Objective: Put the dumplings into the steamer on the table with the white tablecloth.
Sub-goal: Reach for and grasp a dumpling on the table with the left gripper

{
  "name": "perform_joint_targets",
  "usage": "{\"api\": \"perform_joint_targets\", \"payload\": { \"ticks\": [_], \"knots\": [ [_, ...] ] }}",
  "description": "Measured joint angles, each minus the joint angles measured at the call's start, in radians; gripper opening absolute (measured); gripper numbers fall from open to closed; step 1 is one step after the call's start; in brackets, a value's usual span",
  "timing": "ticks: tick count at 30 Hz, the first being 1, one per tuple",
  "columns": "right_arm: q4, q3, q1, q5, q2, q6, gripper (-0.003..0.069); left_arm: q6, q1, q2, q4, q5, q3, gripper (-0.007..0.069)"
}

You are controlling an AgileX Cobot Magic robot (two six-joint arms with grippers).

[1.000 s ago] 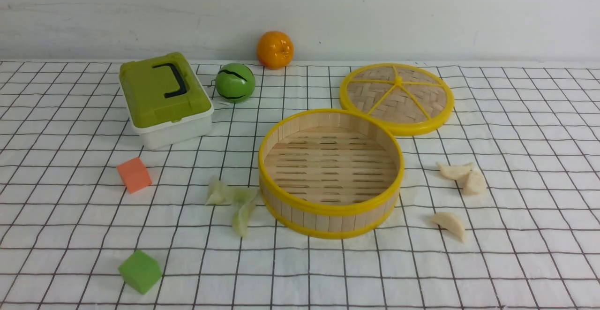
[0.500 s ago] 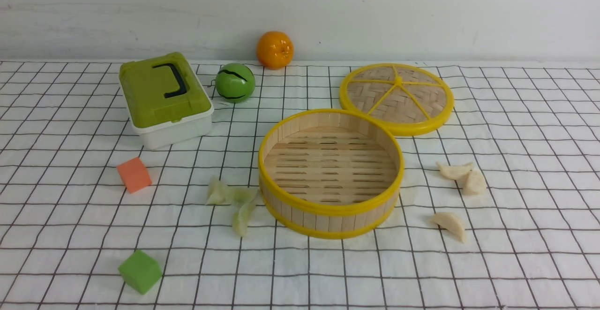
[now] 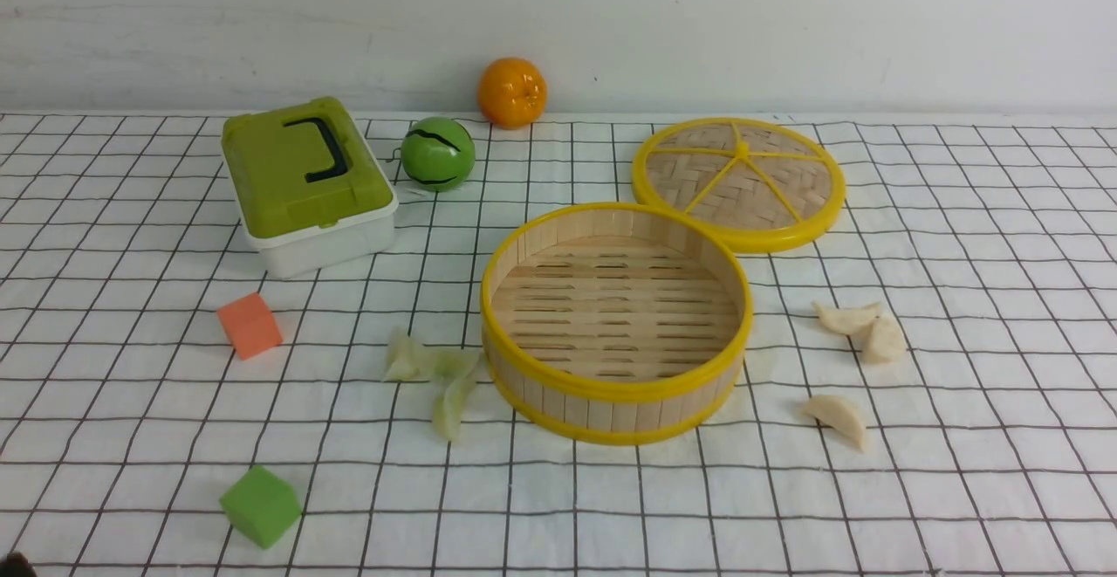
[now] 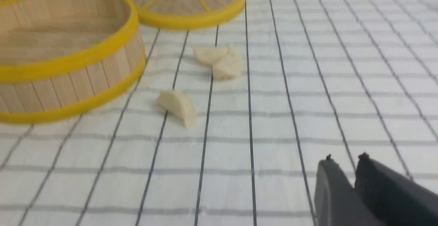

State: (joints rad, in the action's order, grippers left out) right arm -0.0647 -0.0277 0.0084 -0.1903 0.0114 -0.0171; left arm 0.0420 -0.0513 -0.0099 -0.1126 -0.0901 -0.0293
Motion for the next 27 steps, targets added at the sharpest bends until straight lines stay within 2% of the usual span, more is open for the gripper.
{"api": "perform_joint_targets", "payload": {
  "ticks": [7,9,11,13,14,15,16,18,20,24,25,26,27],
  "knots": [
    [0.000,0.000,0.000,0.380,0.000,-0.019,0.0118,0.000,0.000,0.000,0.000,0.359,0.000,0.0139],
    [0.000,0.000,0.000,0.514,0.000,-0.082,0.0123,0.000,0.000,0.000,-0.002,0.444,0.000,0.0143],
    [0.000,0.000,0.000,0.686,0.000,-0.198,0.0125,0.012,0.000,0.000,-0.003,0.512,0.000,0.0145],
    [-0.002,0.000,0.000,0.794,0.000,-0.278,0.0125,0.062,0.000,0.000,-0.004,0.551,0.000,0.0145],
    [-0.007,0.000,0.000,0.841,0.000,-0.317,0.0125,0.123,0.000,0.000,-0.005,0.576,0.000,0.0145],
    [-0.008,0.000,0.000,0.855,0.000,-0.322,0.0125,0.136,0.000,0.000,-0.006,0.580,0.000,0.0145],
    [-0.011,0.000,0.000,0.883,0.000,-0.345,0.0127,0.235,0.000,0.000,-0.006,0.608,0.000,0.0145],
    [-0.011,0.001,0.000,0.893,0.000,-0.360,0.0129,0.356,0.000,0.000,-0.002,0.636,0.000,0.0145],
    [-0.011,0.032,0.000,0.844,0.000,-0.364,0.0129,0.389,0.000,0.000,0.034,0.609,0.038,0.0139],
    [-0.003,0.177,0.000,0.626,-0.012,-0.355,0.0097,0.313,0.000,0.010,0.094,0.439,0.233,0.0066],
    [0.014,0.235,0.000,0.543,-0.041,-0.328,0.0061,0.269,0.000,0.045,0.101,0.369,0.336,0.0020],
    [0.014,0.244,0.000,0.529,-0.041,-0.328,0.0061,0.263,0.000,0.052,0.101,0.346,0.350,0.0013],
    [0.044,0.302,0.000,0.447,-0.089,-0.282,0.0015,0.229,0.000,0.112,0.102,0.269,0.445,-0.0013]
  ]
}}
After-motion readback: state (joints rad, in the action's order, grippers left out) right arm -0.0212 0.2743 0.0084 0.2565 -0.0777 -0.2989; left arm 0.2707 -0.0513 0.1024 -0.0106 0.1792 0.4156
